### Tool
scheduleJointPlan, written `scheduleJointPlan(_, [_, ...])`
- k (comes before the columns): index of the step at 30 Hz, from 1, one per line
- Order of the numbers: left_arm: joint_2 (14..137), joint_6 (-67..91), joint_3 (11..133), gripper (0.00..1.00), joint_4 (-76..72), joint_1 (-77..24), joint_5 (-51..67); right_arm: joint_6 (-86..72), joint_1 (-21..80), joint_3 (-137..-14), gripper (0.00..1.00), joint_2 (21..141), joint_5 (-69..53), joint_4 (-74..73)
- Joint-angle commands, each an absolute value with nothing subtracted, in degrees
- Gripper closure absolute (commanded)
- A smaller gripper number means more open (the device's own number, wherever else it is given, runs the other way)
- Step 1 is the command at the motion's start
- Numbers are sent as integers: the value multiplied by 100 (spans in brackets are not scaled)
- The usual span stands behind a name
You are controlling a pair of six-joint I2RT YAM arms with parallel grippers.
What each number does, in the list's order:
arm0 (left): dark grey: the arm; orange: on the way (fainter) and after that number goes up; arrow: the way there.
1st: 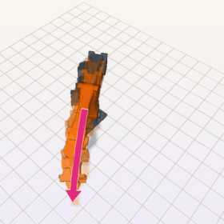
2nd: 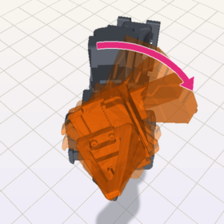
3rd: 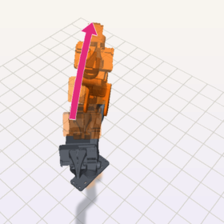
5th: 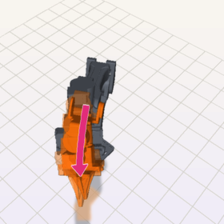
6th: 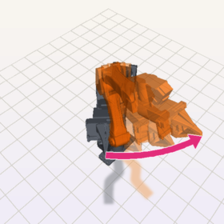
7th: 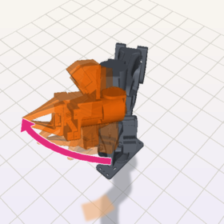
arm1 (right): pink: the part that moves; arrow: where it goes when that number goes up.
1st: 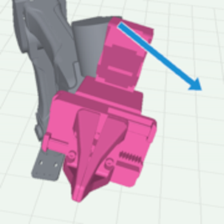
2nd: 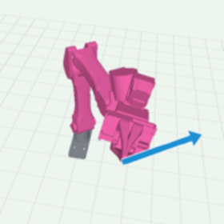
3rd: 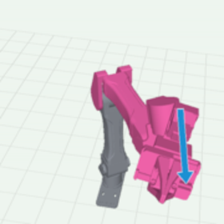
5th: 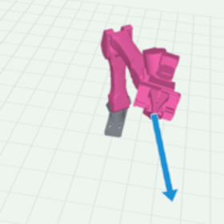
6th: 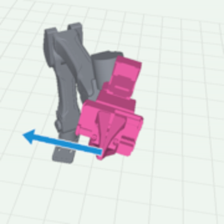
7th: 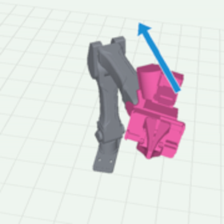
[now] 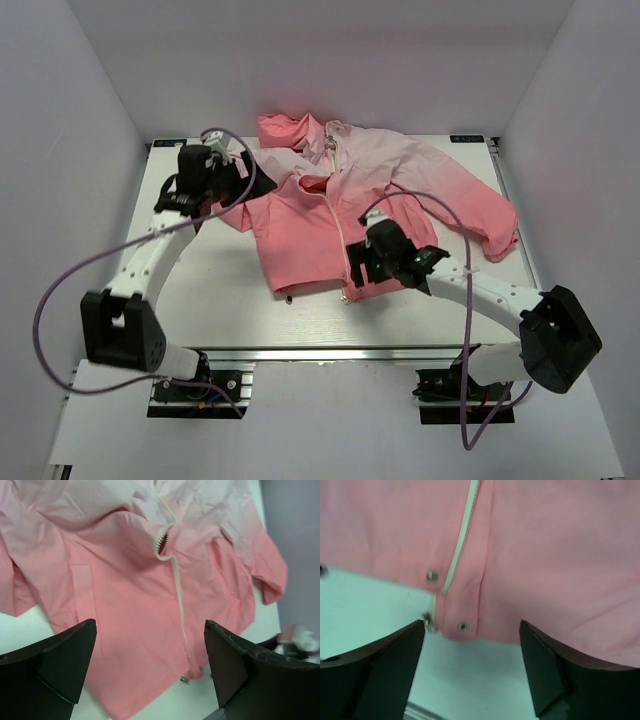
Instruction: Zip up the jacket
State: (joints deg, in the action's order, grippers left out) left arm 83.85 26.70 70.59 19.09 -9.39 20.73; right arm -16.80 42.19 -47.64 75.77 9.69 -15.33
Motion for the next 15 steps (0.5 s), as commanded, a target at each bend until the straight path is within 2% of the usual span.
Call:
scheduleJointPlan(1, [7667,3023,6243,2,2074,-984,2075,-1837,4797,-4579,22,7786,1089,-1855])
scheduleJointPlan(3, [7472,3111,6021,2,2092,-993,2092,-1863,4930,-4684,24,8120,1186,-1846])
scheduleJointPlan(5, [7331,3120,5846,2,2179,-993,2153,-1846,5018,-4763,29,8418,1257,-1749])
scheduleJointPlan(9, [7181,3155,5582,2,2092,-1002,2215,-2021,5054,-4939,59,8789,1326,-1775])
scheduleJointPlan(10, [7181,3147,5564,2,2074,-1028,2250,-2082,5045,-4957,73,8815,1501,-1793])
scheduleJointPlan(12, [7233,3041,5589,2,2118,-1098,2268,-2284,5045,-4966,88,8842,1818,-1924])
scheduleJointPlan(13, [7268,3006,5625,2,2188,-1220,2198,-2416,5036,-4992,100,8816,1967,-2021])
scheduleJointPlan(15, [7373,2918,5712,2,2276,-1388,2083,-2662,5019,-5001,100,8649,2318,-2337])
